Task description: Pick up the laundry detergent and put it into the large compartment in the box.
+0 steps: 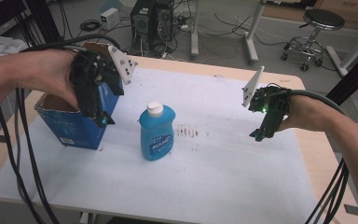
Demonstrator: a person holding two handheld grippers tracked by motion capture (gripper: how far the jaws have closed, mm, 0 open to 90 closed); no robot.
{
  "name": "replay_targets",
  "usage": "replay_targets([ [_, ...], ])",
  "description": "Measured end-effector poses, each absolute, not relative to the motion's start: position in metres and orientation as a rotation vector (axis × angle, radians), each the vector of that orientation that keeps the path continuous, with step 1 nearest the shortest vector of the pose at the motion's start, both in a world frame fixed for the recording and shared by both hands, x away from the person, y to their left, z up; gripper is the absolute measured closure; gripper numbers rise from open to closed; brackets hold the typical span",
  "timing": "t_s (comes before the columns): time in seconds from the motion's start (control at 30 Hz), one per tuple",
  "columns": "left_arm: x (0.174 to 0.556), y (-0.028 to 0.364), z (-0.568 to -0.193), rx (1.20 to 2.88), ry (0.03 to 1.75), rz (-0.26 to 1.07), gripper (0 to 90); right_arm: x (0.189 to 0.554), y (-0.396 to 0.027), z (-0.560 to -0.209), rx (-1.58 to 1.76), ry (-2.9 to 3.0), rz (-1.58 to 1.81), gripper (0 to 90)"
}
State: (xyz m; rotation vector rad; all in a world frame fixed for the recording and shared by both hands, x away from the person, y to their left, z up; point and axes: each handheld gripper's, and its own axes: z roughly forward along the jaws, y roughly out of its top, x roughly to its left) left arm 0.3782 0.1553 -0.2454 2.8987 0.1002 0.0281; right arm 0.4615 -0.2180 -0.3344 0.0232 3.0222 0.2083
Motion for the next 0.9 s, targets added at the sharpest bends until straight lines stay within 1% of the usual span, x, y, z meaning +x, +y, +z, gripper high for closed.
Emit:
replay_targets([
  [0.23, 0.374, 0.154, -0.246, 2.886, 0.122, 0.014, 16.9, 0.460, -0.218, -0.334, 0.012, 3.022, 0.203, 12.9],
  [0.43, 0.370, 0.152, -0.247, 2.886, 0.190, 0.003, 16.9, 0.458, -0.217, -0.333, 0.003, 3.018, 0.200, 12.9],
  [0.6, 0.367, 0.150, -0.248, 2.874, 0.261, 0.010, 16.9, 0.457, -0.217, -0.332, 0.012, 3.017, 0.197, 12.9],
  [0.63, 0.364, 0.147, -0.249, 2.878, 0.317, 0.016, 16.9, 0.457, -0.217, -0.332, 0.000, 3.015, 0.193, 12.9],
  [0.73, 0.363, 0.145, -0.251, 2.881, 0.355, 0.021, 16.9, 0.456, -0.216, -0.332, 0.009, 3.016, 0.192, 12.9],
  [0.9, 0.361, 0.140, -0.255, 2.860, 0.468, 0.032, 16.9, 0.456, -0.215, -0.332, -0.001, 3.012, 0.185, 12.9],
])
